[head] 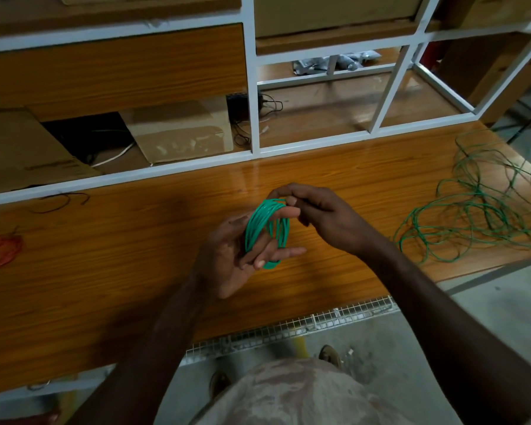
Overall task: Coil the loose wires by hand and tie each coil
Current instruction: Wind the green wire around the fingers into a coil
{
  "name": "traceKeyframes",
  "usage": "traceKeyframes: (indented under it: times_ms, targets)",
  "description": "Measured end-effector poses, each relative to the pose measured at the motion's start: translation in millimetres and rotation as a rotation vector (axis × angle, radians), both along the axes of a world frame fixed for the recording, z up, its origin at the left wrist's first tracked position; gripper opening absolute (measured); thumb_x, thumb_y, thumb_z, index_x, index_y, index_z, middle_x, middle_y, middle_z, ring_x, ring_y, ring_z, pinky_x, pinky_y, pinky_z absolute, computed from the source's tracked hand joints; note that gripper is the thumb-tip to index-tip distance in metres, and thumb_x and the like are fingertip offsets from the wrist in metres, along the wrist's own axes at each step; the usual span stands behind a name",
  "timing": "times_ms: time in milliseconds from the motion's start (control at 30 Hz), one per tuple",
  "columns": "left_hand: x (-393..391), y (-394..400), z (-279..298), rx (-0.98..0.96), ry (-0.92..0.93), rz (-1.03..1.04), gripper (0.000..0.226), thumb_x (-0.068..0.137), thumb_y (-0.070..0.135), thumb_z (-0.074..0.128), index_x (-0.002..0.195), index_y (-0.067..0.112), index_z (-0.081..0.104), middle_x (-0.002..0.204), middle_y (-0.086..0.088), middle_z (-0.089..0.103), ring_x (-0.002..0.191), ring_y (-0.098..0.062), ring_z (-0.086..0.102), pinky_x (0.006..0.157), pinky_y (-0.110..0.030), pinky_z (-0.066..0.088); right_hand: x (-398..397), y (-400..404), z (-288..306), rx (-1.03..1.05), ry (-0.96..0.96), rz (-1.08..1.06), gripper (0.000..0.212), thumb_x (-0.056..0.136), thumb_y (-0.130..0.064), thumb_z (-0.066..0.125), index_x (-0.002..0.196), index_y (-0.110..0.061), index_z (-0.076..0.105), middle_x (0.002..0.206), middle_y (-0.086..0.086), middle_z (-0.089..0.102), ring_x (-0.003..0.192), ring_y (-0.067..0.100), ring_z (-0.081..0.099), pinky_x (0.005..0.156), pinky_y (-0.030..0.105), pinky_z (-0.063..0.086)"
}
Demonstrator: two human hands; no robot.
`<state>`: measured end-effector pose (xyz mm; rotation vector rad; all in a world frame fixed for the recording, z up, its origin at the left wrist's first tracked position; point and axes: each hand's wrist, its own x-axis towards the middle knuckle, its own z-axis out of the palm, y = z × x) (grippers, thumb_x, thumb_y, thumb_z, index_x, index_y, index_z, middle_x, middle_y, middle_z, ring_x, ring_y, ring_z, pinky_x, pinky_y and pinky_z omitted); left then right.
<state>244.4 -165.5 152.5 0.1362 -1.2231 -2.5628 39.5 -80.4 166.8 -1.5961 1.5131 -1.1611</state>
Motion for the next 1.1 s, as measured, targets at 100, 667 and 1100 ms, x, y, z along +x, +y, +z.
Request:
traceKeyframes:
  times_ms: [100,667,1100]
  targets:
    - [2.9,-4.3,-0.6,0.061,0.023,-0.006,0.057,0.108,0.026,0.038,0.144,-0.017,0.045,0.046,-0.003,0.024,0.047,-0.018,0.030,0.118,-0.074,0.031,5.4,2.1,-7.5,-0.041,-0.065,-0.022,0.030,0.107,0.005,0.051,0.132,0.001,0.068,0.118,0.002,0.072,0.107,0.002,0.068,0.086,0.017,0.052]
    - [-10.6,-10.5,3.2,0.209,-0.149,0.174,0.041,0.103,0.034,0.042,0.091,0.000,0.062,0.041,0.009,0.026,0.037,-0.003,0.035,0.051,-0.024,0.045,5.6,10.9,-5.7,0.177,-0.470,-0.053,0.028,0.110,-0.006,0.055,0.134,-0.002,0.069,0.110,0.028,0.076,0.107,0.033,0.074,0.095,0.038,0.062]
    - [-32.3,-13.5,14.2,0.210,-0.282,0.302,0.037,0.099,0.035,0.046,0.074,0.009,0.056,0.045,0.007,0.018,0.035,-0.003,0.029,0.043,-0.021,0.023,-5.3,0.9,-4.9,0.088,0.071,-0.058,0.058,0.097,-0.068,0.057,0.138,-0.027,0.066,0.130,-0.007,0.063,0.123,0.003,0.060,0.095,0.032,0.058]
